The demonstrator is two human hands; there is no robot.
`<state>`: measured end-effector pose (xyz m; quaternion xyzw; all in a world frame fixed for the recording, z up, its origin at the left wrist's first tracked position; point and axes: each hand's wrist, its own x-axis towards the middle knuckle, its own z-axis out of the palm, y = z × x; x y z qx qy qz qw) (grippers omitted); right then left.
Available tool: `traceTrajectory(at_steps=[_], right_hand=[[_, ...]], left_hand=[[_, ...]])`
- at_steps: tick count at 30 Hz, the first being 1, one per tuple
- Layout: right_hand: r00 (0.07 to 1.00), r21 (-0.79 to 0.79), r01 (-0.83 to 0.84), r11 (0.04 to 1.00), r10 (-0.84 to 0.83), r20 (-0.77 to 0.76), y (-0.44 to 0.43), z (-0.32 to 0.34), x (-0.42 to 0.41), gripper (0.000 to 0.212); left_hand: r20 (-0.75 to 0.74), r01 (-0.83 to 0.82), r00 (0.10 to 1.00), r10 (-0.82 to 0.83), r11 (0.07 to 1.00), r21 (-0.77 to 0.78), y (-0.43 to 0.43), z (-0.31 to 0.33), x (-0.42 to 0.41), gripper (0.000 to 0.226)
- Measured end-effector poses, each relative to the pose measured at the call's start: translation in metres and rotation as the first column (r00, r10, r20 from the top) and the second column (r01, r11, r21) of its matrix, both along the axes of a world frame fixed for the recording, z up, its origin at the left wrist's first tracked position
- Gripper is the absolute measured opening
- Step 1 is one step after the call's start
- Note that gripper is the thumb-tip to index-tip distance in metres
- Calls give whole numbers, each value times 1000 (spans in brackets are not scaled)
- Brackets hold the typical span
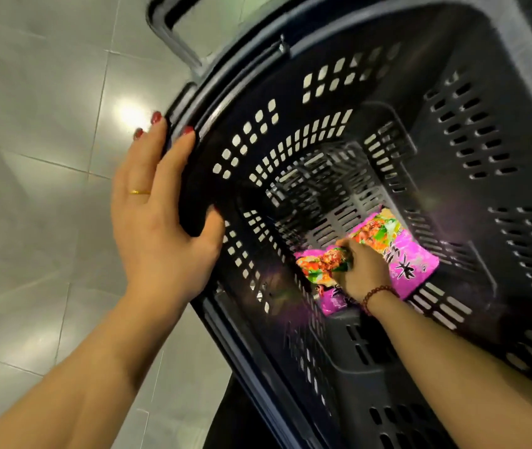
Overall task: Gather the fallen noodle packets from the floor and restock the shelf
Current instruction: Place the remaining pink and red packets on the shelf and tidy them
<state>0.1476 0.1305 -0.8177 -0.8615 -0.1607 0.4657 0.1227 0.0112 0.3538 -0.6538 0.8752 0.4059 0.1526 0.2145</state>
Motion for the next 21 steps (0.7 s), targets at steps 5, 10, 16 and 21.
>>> traceTrajectory(at_steps=[5, 10, 16, 21], right_hand=[[856, 190, 478, 858, -503, 120, -10, 80, 9, 34], [374, 309, 896, 319, -917, -137, -5, 137, 29, 31], [-122, 69, 969, -239, -696, -708, 20, 216, 23, 20], [-411, -174, 871, -459, -488, -770, 46, 246, -2, 17]], left_hand=[[-92, -3, 996, -2, 998, -57, -1, 7, 2, 73], [-239, 33, 970, -48, 997, -69, -2, 18, 6, 73], [120, 111, 991, -62, 881, -459, -61, 57, 25, 65], [108, 26, 831, 546, 156, -987, -109, 99, 51, 87]])
